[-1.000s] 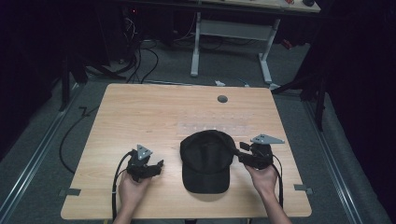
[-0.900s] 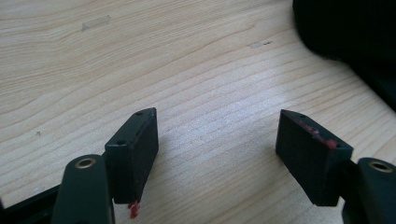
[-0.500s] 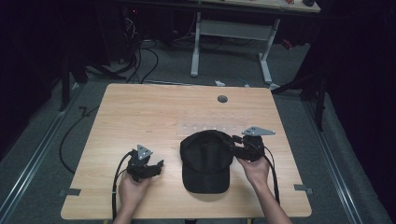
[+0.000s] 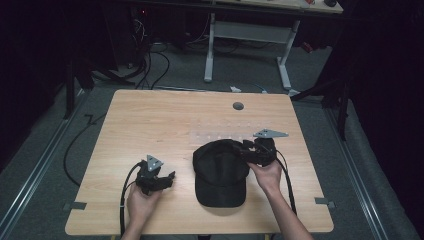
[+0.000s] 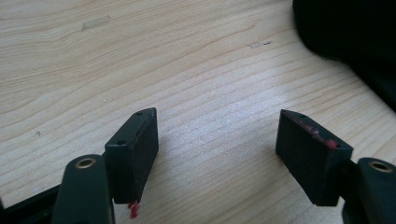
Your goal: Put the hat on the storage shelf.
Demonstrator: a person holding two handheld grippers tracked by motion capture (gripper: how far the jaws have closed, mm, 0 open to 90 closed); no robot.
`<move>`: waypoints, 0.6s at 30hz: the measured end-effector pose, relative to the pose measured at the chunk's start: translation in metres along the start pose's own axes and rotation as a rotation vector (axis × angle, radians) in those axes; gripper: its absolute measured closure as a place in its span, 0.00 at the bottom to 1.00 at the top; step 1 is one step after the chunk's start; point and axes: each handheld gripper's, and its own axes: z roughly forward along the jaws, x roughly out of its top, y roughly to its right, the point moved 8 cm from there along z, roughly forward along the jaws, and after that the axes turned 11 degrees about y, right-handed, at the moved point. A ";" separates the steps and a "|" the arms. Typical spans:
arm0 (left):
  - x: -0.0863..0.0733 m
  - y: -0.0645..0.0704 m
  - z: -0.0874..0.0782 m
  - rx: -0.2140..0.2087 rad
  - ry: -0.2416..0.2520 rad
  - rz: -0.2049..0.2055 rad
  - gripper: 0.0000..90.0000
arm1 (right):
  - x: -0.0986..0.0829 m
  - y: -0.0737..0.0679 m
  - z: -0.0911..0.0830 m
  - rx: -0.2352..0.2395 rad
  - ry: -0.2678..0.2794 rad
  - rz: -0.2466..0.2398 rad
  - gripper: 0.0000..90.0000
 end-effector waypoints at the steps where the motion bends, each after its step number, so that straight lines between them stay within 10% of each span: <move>1: 0.000 0.000 0.000 0.000 0.000 -0.001 0.33 | 0.000 0.000 0.002 0.002 -0.002 -0.002 0.52; 18: 0.000 0.000 0.000 0.000 0.002 -0.007 0.33 | -0.005 -0.001 0.026 -0.001 -0.062 -0.040 0.53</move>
